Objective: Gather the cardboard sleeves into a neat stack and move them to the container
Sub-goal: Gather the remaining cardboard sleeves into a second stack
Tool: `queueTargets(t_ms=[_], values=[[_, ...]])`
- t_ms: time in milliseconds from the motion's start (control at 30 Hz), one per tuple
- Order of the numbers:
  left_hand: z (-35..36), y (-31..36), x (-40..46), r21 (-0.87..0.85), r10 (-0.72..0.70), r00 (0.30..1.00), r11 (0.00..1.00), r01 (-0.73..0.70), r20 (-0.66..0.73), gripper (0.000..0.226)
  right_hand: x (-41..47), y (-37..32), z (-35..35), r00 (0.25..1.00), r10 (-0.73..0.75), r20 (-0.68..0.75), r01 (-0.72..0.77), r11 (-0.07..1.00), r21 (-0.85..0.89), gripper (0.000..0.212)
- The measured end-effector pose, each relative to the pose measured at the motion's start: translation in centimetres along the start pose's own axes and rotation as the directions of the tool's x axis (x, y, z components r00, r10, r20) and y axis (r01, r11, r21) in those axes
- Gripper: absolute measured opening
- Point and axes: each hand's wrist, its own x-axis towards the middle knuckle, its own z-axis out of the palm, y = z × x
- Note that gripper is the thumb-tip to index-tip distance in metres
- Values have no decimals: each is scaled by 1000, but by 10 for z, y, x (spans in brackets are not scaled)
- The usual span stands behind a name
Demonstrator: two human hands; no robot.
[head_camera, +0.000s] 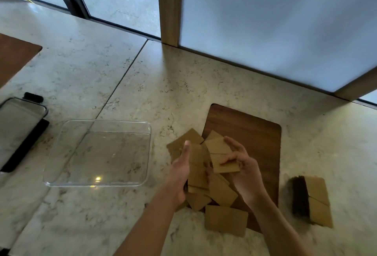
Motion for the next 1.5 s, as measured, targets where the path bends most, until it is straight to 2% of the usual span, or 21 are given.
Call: queueTargets(t_ms=[100, 200, 233, 300, 367, 400, 433, 467, 567, 633, 700, 800, 867, 967, 1067, 1133, 1200, 1267, 1367, 1433, 1500], values=[[1, -12, -8, 29, 29, 990, 999, -34, 136, 64, -32, 4, 6, 984, 47, 170, -73, 985, 153, 15], [5, -28, -12, 82, -45, 998, 996, 41, 49, 48, -53, 12, 6, 967, 106, 232, -142, 980, 143, 24], [4, -33, -15, 51, -68, 997, 996, 67, 26, 44, -57, 15, 3, 983, 107, 148, -130, 980, 150, 29], [-1, -42, -17, -98, -95, 993, 990, 102, 75, 44, -58, 25, -7, 972, 136, -194, -122, 989, 81, 46], [-7, -48, -22, -279, -89, 987, 952, 125, 137, 46, -50, 33, -11, 841, 113, -529, -241, 954, -179, 42], [-9, -49, -22, -323, -70, 987, 939, 114, 144, 40, -41, 35, -11, 804, 79, -589, -325, 888, -325, 30], [-12, -49, -23, -324, -42, 992, 943, 80, 123, 34, -31, 38, -8, 815, 65, -576, -374, 819, -436, 16], [-14, -48, -24, -304, -8, 995, 952, 37, 96, 33, -18, 41, -6, 856, 77, -512, -386, 754, -532, 23], [-20, -42, -23, -294, 119, 990, 951, -90, 79, 40, 26, 41, 6, 944, 69, -322, -305, 551, -777, 79], [-21, -35, -22, -299, 151, 983, 947, -113, 107, 41, 51, 36, 10, 969, 86, -232, -247, 394, -885, 93], [-22, -29, -19, -299, 124, 986, 950, -87, 108, 54, 70, 36, 6, 966, 161, -203, -248, 347, -904, 95], [-23, -23, -9, -378, 123, 987, 923, -77, 100, 54, 80, 40, -13, 955, 161, -248, -293, 411, -863, 78], [-24, -21, -3, -381, 131, 990, 919, -98, 61, 56, 79, 42, -33, 949, 162, -270, -313, 565, -763, 60], [-24, -17, 4, -310, 137, 990, 941, -136, -18, 64, 70, 34, -62, 931, 145, -336, -311, 799, -514, 37], [-23, -16, 9, -185, 164, 985, 968, -172, -57, 68, 61, 14, -78, 862, -3, -507, -244, 874, -420, 22], [-24, -16, 12, -148, 153, 988, 977, -155, -25, 73, 55, -2, -65, 914, -21, -404, -163, 895, -415, 18], [-27, -15, 15, -19, 153, 988, 988, -152, 2, 73, 49, -8, -29, 995, 78, -61, -98, 887, -452, 23], [-30, -16, 16, 65, 159, 985, 984, -163, 61, 53, 47, 0, 13, 964, 176, 199, -62, 878, -474, 18], [-40, -17, 12, -62, 108, 990, 993, -102, 96, 22, 62, 17, 52, 974, 127, 189, -29, 893, -449, 18], [-50, -18, 11, -92, 103, 994, 991, -100, 22, 41, 85, 25, 55, 991, 38, 131, 60, 737, -673, 25], [-58, -22, 9, -138, 102, 995, 985, -99, 12, 50, 103, 25, 50, 937, 108, 332, 269, 383, -884, 48]])
